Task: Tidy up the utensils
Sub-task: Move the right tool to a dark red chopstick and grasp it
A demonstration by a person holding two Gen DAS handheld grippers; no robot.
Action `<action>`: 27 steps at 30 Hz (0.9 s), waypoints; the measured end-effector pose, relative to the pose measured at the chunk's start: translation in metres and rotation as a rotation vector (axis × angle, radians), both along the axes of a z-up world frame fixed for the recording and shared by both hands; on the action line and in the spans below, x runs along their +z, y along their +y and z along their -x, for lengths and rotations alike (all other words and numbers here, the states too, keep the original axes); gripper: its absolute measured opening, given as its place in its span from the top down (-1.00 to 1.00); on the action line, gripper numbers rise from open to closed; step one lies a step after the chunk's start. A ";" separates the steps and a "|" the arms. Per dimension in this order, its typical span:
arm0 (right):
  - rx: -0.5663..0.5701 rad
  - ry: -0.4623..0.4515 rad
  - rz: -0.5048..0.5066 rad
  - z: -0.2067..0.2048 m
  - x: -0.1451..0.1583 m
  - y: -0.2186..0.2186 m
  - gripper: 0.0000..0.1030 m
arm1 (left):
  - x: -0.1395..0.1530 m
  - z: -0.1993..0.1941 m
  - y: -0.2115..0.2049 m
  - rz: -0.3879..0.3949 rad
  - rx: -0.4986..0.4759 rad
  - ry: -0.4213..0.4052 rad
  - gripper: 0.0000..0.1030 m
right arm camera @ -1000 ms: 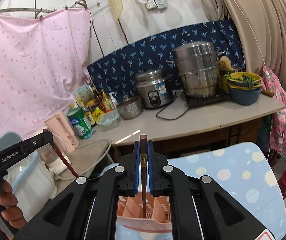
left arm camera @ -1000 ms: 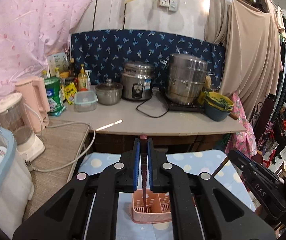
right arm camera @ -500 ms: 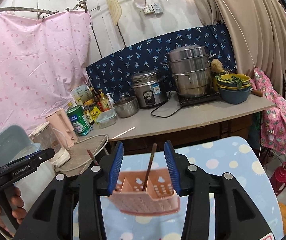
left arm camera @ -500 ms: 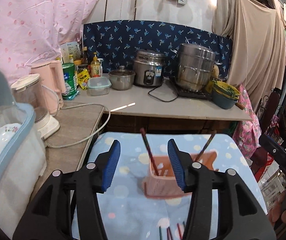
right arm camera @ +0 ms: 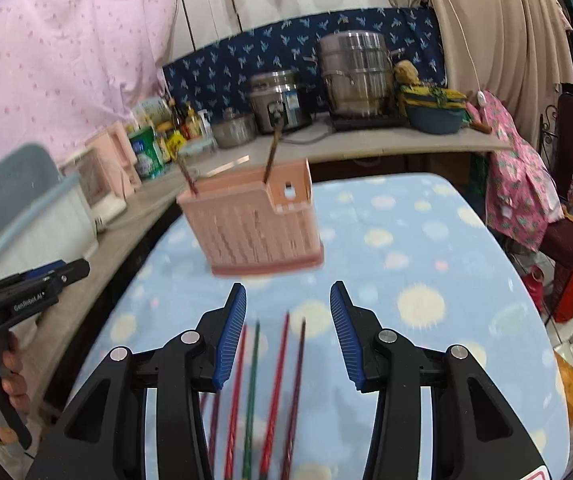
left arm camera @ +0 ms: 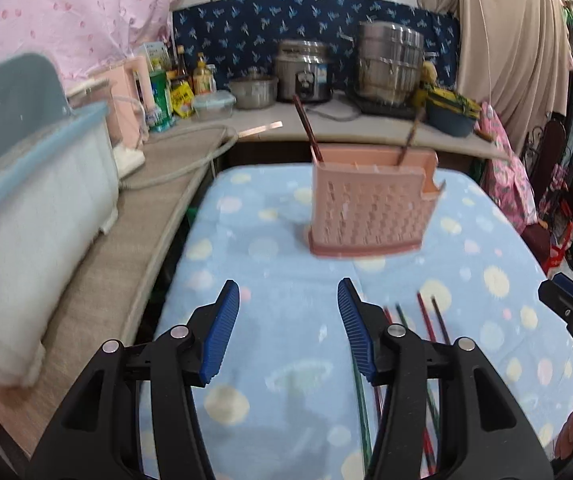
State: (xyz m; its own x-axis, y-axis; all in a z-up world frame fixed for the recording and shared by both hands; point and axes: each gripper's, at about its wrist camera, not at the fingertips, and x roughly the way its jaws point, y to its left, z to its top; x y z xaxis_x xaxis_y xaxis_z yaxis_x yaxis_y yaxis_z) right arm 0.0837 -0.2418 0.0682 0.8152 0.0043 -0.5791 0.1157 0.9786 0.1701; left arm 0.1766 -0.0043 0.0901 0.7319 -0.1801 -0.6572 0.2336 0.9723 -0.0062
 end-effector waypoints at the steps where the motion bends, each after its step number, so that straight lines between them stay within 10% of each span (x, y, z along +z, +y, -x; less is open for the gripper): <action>1: -0.001 0.017 0.008 0.008 -0.008 0.003 0.17 | -0.008 0.005 -0.001 -0.004 -0.009 0.019 0.05; 14: -0.009 0.176 0.030 0.066 -0.086 0.025 0.17 | -0.094 0.058 -0.007 -0.052 -0.020 0.185 0.05; 27: -0.003 0.217 -0.001 0.078 -0.115 0.035 0.47 | -0.121 0.081 -0.009 -0.069 -0.030 0.250 0.03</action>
